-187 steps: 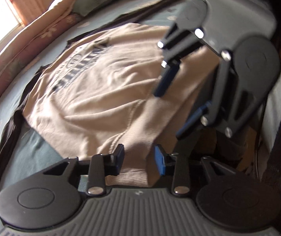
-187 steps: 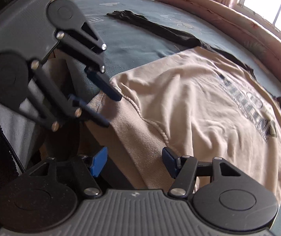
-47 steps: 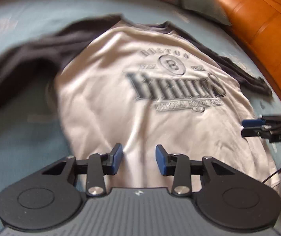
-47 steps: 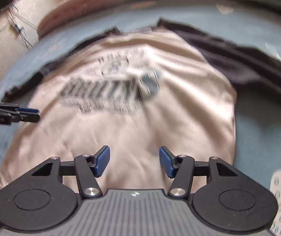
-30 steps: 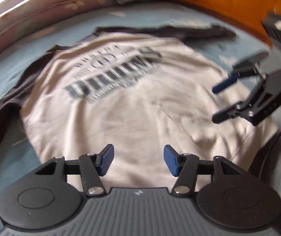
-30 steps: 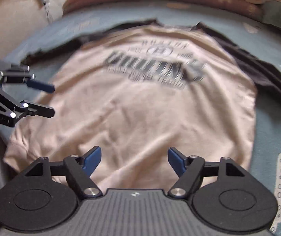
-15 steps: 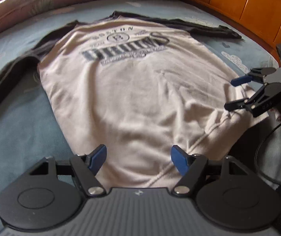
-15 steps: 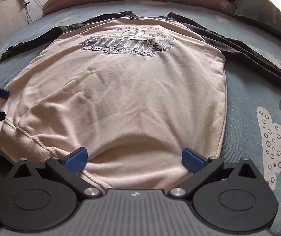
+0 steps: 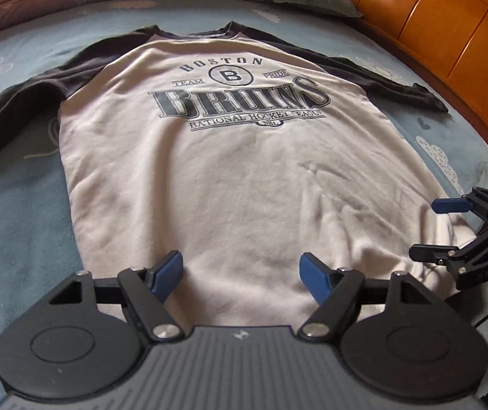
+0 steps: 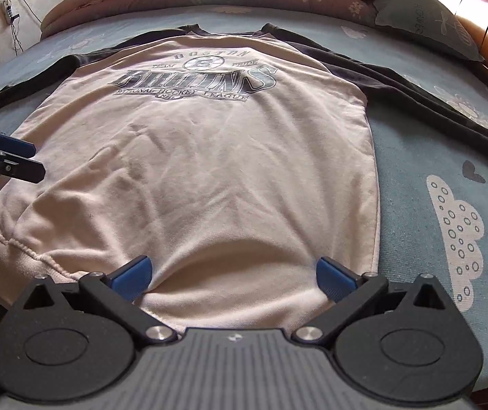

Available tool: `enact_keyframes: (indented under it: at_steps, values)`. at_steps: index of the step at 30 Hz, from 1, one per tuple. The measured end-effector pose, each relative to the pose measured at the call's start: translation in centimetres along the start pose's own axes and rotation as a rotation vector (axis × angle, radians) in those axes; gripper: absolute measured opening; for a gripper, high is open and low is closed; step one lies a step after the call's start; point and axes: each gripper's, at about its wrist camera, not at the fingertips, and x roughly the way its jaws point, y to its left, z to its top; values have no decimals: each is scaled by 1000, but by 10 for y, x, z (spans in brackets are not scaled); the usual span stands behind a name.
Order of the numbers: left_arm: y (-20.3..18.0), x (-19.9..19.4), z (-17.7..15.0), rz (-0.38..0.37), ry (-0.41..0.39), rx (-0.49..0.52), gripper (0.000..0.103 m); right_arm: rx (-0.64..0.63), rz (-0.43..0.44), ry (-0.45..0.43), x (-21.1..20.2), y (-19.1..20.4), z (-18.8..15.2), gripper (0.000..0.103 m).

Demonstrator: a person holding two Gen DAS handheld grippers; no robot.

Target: Fold clothes

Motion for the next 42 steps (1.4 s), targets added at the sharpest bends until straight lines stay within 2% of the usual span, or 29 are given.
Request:
enact_keyframes:
  at_steps: [2, 5, 9, 11, 15, 17, 20, 22, 24, 27, 30, 34, 38, 41, 42]
  values:
    - [10, -9, 12, 0, 8, -30, 75, 18, 39, 26, -2, -6, 10, 103]
    - [25, -21, 48, -22, -30, -34, 75, 4, 82, 11, -11, -17, 41, 103]
    - [57, -16, 118, -72, -51, -127, 76, 63, 132, -11, 11, -48, 126, 103]
    - [74, 0, 158, -80, -46, -164, 76, 102, 159, -19, 25, -65, 171, 103]
    - [110, 56, 227, -71, -23, -271, 75, 194, 214, -27, 58, -99, 259, 103]
    - [126, 88, 249, -96, -11, -332, 75, 295, 234, 6, 101, -116, 296, 103]
    - [151, 137, 283, -132, 8, -424, 75, 420, 223, 55, 166, -127, 333, 103]
    - [163, 169, 293, -161, 54, -473, 75, 456, 202, 106, 206, -125, 342, 103]
    - [169, 183, 299, -179, 32, -486, 75, 449, 169, 129, 235, -118, 342, 103]
    - [175, 196, 310, -199, -36, -492, 76, 374, 121, 49, 249, -110, 349, 103]
    - [179, 205, 321, -218, -40, -492, 76, 319, 119, 20, 258, -111, 361, 103]
    - [172, 183, 332, -186, -50, -313, 76, 167, 215, 43, 246, -122, 371, 103]
    - [183, 177, 345, -153, -59, -204, 77, 53, 314, 10, 236, -142, 380, 103]
    - [192, 190, 351, -144, -36, -193, 77, 74, 416, 38, 248, -156, 388, 103]
    - [195, 195, 349, -162, -18, -200, 77, 83, 446, 44, 253, -157, 390, 103]
